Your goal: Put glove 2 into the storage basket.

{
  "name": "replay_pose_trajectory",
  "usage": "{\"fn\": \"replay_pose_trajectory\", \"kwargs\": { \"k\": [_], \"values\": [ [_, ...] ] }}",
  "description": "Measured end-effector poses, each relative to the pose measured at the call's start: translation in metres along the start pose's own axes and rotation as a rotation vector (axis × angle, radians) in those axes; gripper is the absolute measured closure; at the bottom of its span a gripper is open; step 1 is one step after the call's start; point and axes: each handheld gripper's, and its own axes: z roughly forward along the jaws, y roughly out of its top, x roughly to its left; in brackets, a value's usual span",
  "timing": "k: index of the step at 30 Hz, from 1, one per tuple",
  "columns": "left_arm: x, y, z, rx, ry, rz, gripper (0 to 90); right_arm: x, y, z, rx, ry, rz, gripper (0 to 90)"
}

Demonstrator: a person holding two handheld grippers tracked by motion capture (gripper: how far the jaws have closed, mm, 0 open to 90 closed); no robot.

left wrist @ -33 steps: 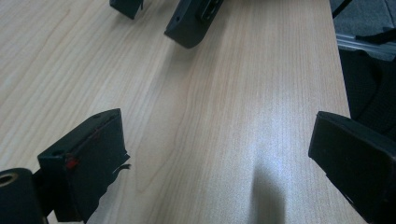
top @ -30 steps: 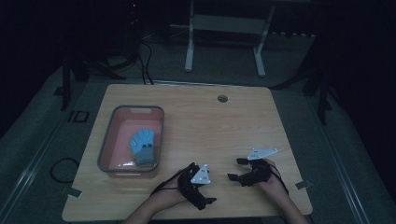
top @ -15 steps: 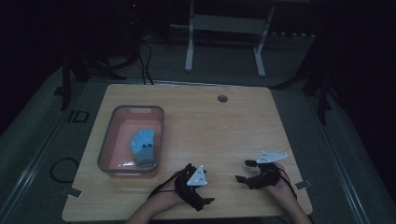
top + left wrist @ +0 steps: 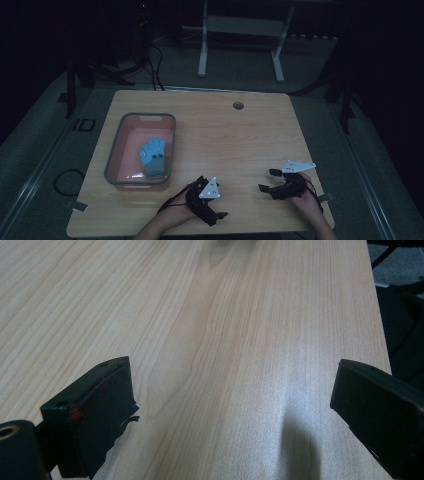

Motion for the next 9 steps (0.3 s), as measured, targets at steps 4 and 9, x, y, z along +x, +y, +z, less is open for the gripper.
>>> {"fn": "replay_pose_trajectory", "kwargs": {
  "k": [4,9],
  "values": [
    [0.0003,0.0003,-0.0014,-0.008,0.000,-0.004,4.2,0.0004,0.0000,0.0015,0.010,-0.006,-0.010,14.0],
    [0.0005,-0.0004,-0.0014,-0.007,0.001,-0.008,4.2,-0.0010,-0.0001,0.0002,-0.003,-0.003,0.000,14.0]
  ]
}}
